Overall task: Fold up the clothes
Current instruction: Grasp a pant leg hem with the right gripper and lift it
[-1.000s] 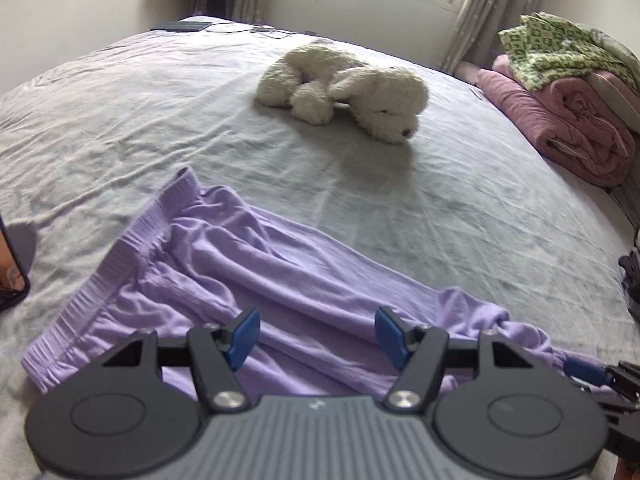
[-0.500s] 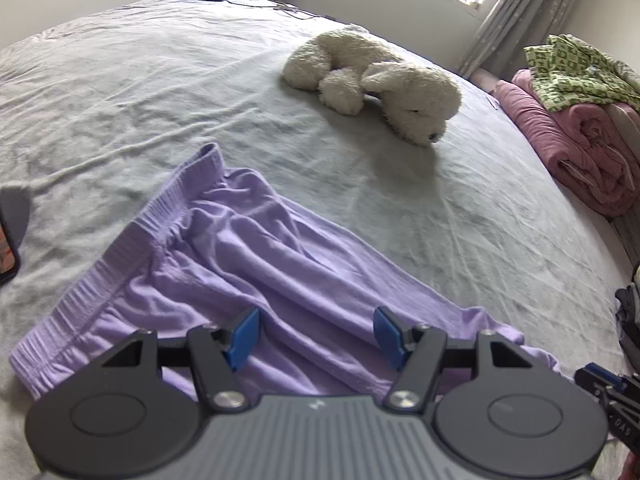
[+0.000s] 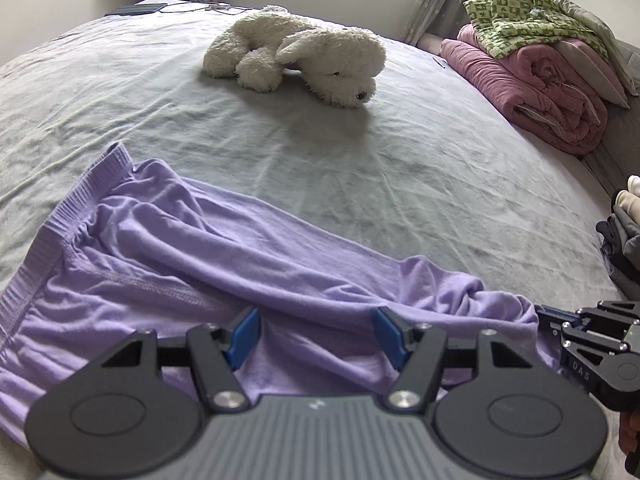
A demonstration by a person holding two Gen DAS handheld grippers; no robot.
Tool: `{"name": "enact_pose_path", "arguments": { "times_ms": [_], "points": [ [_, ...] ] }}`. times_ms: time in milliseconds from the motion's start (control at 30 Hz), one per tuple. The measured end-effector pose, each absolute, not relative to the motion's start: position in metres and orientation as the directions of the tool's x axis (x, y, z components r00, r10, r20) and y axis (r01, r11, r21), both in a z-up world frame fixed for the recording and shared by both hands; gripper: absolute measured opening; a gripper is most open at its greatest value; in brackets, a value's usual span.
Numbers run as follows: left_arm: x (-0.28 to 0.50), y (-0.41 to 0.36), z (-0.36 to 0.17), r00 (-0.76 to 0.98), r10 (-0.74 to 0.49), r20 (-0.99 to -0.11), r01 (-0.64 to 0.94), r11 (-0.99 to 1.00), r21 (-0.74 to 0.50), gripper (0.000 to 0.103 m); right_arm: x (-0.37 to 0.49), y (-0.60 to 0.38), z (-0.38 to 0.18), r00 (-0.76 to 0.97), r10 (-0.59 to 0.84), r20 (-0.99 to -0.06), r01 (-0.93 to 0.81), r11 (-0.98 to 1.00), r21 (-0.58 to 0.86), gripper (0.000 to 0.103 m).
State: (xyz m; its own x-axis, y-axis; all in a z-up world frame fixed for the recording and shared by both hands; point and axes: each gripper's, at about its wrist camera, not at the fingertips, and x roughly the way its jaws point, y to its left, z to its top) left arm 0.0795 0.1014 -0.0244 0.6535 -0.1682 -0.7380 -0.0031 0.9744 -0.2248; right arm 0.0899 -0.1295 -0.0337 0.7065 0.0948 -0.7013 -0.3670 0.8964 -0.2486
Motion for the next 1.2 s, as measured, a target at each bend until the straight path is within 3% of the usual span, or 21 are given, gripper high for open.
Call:
{"name": "enact_pose_path", "arguments": {
  "times_ms": [133,533,1033,1200],
  "points": [
    [0.079,0.102,-0.024,0.655,-0.171,-0.736,-0.006,0.973,-0.232,0.064,0.105,-0.137,-0.019,0.759,0.006,-0.651,-0.290,0.898,-0.330,0.001],
    [0.078,0.101,-0.022,0.658,-0.175,-0.732,-0.005,0.971,-0.237,0.064,0.160,-0.166,0.032,0.838,-0.154,-0.523,-0.078,0.915,-0.395,0.001],
    [0.077,0.101,-0.018,0.660,-0.199,-0.724,-0.003,0.964,-0.267,0.064,0.178,-0.143,0.072,0.886,-0.162,-0.434,-0.037,0.909,-0.416,0.001],
    [0.079,0.104,-0.020,0.648,-0.207,-0.733,-0.008,0.960,-0.278,0.064,0.179,-0.143,0.063,0.864,-0.154,-0.479,-0.056,0.917,-0.396,0.001]
  ]
}}
